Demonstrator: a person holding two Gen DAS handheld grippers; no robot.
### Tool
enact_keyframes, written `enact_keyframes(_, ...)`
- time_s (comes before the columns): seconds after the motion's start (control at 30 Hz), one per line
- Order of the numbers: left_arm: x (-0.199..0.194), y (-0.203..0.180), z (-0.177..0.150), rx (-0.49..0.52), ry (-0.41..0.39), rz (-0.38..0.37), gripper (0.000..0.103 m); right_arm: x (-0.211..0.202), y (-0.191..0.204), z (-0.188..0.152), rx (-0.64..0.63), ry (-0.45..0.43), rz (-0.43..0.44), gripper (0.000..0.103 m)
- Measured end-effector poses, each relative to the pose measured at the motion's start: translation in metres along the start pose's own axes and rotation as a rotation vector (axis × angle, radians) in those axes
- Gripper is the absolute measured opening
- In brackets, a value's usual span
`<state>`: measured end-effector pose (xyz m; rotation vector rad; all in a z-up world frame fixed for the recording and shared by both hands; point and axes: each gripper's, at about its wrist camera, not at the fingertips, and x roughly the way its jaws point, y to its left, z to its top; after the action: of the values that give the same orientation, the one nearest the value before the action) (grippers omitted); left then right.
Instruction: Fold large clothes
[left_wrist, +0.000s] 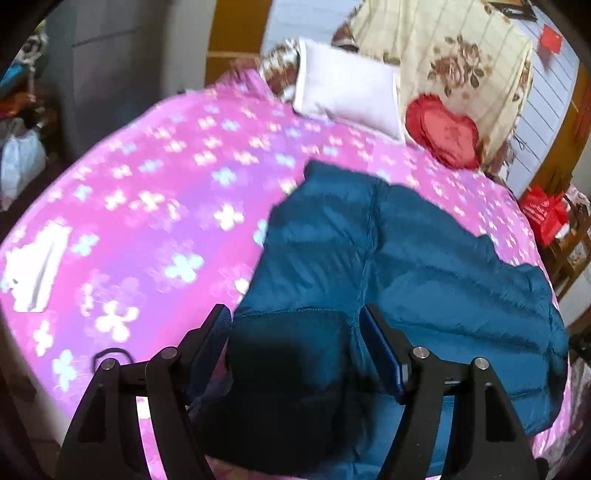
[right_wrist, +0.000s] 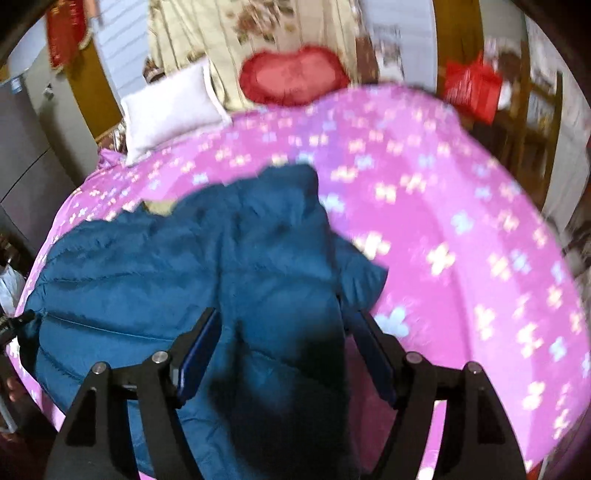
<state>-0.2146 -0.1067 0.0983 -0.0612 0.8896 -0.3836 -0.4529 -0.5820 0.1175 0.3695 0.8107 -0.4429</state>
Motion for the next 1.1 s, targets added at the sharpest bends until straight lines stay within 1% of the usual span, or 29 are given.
enact_keyframes(0.1, -0.017, -0.008, -0.004, 0.032, -0.057, 0.031, 0.053, -0.02, 0.02, 0.003, -0.051, -0.045, 0.035, 0.078)
enact_keyframes(0.2, -0.026, -0.02, -0.008, 0.068, -0.08, 0.034, 0.053, -0.028, 0.053, 0.001, -0.115, -0.071, 0.077, 0.079)
enact_keyframes(0.3, -0.028, -0.034, -0.015, 0.098, -0.077, 0.033, 0.053, -0.019, 0.083, -0.002, -0.143, -0.067, 0.123, 0.079)
enact_keyframes(0.5, -0.037, -0.055, -0.032, 0.129, -0.088, 0.016, 0.053, 0.0, 0.129, -0.024, -0.168, -0.037, 0.17, 0.079)
enact_keyframes(0.6, -0.036, -0.064, -0.038, 0.138, -0.08, 0.006, 0.053, -0.002, 0.142, -0.038, -0.198, -0.051, 0.14, 0.08)
enact_keyframes(0.67, -0.036, -0.069, -0.041, 0.142, -0.076, 0.006, 0.053, -0.005, 0.148, -0.045, -0.197, -0.063, 0.136, 0.081)
enact_keyframes(0.73, -0.036, -0.074, -0.045, 0.148, -0.075, 0.002, 0.053, -0.008, 0.152, -0.051, -0.186, -0.067, 0.139, 0.087)
enact_keyframes(0.9, -0.04, -0.082, -0.051, 0.165, -0.107, 0.029, 0.053, -0.02, 0.158, -0.058, -0.197, -0.095, 0.126, 0.089)
enact_keyframes(1.1, -0.038, -0.089, -0.056, 0.185, -0.105, 0.04, 0.053, -0.026, 0.161, -0.063, -0.198, -0.108, 0.121, 0.09)
